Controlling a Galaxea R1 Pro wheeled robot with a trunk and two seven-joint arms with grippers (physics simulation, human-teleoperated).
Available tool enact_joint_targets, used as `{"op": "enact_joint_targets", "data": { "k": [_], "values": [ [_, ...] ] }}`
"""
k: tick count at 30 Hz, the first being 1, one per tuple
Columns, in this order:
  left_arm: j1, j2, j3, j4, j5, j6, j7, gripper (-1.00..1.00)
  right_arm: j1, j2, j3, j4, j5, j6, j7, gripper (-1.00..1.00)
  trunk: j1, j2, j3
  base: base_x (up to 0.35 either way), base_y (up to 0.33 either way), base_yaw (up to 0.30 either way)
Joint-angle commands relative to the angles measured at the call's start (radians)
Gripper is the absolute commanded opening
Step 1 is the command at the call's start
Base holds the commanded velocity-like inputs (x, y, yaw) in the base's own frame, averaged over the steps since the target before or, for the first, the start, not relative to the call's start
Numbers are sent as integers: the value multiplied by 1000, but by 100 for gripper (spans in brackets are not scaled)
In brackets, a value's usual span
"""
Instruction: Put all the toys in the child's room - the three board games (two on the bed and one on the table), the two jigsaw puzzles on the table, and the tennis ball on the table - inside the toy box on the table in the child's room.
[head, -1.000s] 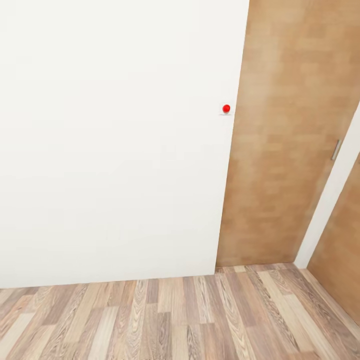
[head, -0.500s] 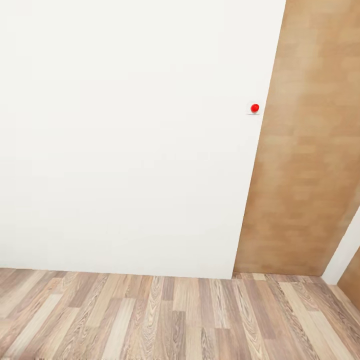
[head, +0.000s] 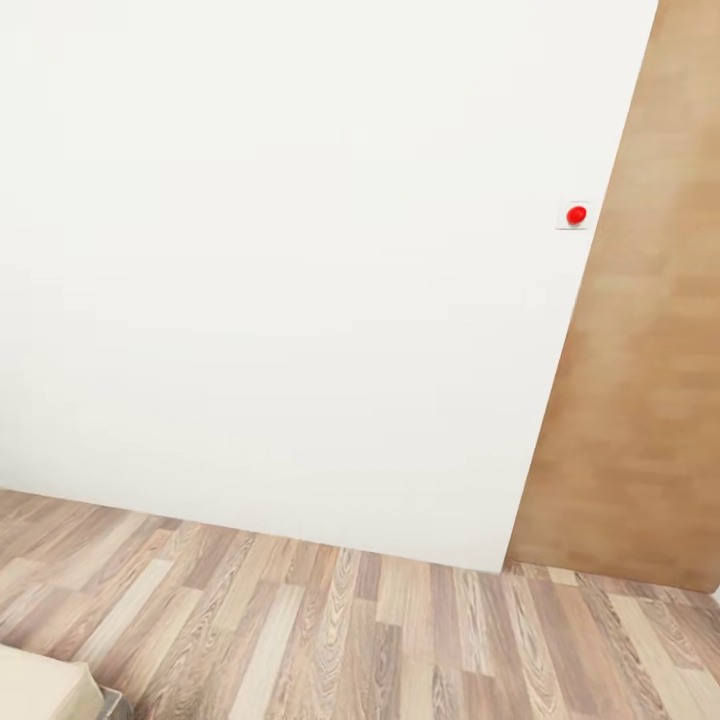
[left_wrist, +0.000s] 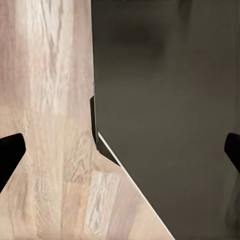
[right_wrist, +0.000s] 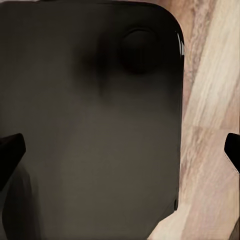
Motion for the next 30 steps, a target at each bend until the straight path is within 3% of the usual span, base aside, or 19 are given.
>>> {"op": "enact_joint_targets", "data": {
  "k": [1,30],
  "values": [
    [1,0,0,-1,1,-1,-1,100,1,-1,2,-2,-5,-2,-1,100,0,0,-1,0,0,279],
    [0,1,0,-1,1,-1,-1,100,1,0,0,-2,-6,-11,-1,100,0,0,-1,0,0,279]
  ]
}}
